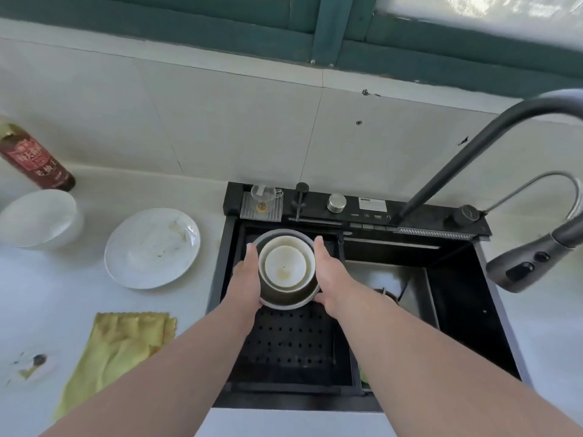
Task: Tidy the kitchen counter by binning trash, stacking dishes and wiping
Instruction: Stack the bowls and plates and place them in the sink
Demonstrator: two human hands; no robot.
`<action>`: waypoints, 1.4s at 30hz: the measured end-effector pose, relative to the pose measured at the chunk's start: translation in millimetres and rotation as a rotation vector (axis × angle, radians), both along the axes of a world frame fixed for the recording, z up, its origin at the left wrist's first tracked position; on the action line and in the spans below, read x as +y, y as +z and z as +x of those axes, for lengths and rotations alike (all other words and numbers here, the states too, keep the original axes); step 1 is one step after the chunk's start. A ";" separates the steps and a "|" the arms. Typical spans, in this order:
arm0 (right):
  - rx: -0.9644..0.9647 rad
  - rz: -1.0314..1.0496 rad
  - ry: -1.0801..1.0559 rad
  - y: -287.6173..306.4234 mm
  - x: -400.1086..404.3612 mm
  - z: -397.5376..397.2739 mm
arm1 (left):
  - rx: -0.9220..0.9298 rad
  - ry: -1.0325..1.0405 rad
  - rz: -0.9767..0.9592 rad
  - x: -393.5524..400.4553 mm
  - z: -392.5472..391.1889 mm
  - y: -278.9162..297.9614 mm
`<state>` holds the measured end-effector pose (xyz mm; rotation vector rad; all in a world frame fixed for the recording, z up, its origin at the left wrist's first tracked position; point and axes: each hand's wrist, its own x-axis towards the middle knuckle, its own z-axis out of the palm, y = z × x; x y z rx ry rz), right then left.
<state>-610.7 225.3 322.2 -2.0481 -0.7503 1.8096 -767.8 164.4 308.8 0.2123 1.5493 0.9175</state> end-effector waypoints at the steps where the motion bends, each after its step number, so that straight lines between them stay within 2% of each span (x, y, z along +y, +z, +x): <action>1: 0.002 0.007 -0.010 -2.3 1.2 0.1 | -0.009 0.017 -0.002 3.4 -0.9 -12.2; 5: 0.028 0.046 -0.057 -39.3 16.8 3.8 | -0.014 0.054 -0.010 19.3 -7.3 -66.0; 10: 0.041 0.048 -0.102 -68.7 31.2 9.3 | -0.012 0.052 0.020 26.3 -6.0 -50.4; 18: 0.132 0.049 -0.222 -24.3 24.0 6.6 | -0.001 0.023 0.017 32.9 -15.3 -62.4; 20: 0.125 0.062 -0.227 2.5 14.4 5.6 | 0.026 0.020 0.022 32.0 -19.7 -62.1; 23: 0.076 0.095 -0.207 32.7 -3.6 5.3 | 0.077 0.027 0.008 21.3 -20.5 -29.7; 26: 0.093 0.104 -0.223 38.6 -15.0 14.2 | 0.107 0.021 0.010 7.6 -13.9 7.8; 27: 0.125 0.134 -0.192 61.9 -29.0 16.3 | 0.127 0.058 0.041 -11.2 -11.7 30.7; 32: 0.111 0.104 -0.226 68.6 -54.1 19.1 | 0.164 0.009 0.009 -38.7 -17.5 35.3; 35: 0.090 0.171 -0.261 72.1 -64.1 21.0 | 0.155 -0.018 0.006 -43.9 -21.7 41.3; 38: 0.080 0.255 -0.232 93.2 -88.1 21.7 | 0.136 0.113 0.065 -72.5 -18.9 68.3; 42: 0.210 0.319 -0.177 110.4 -119.8 12.0 | 0.105 0.236 0.132 -119.7 -12.5 99.9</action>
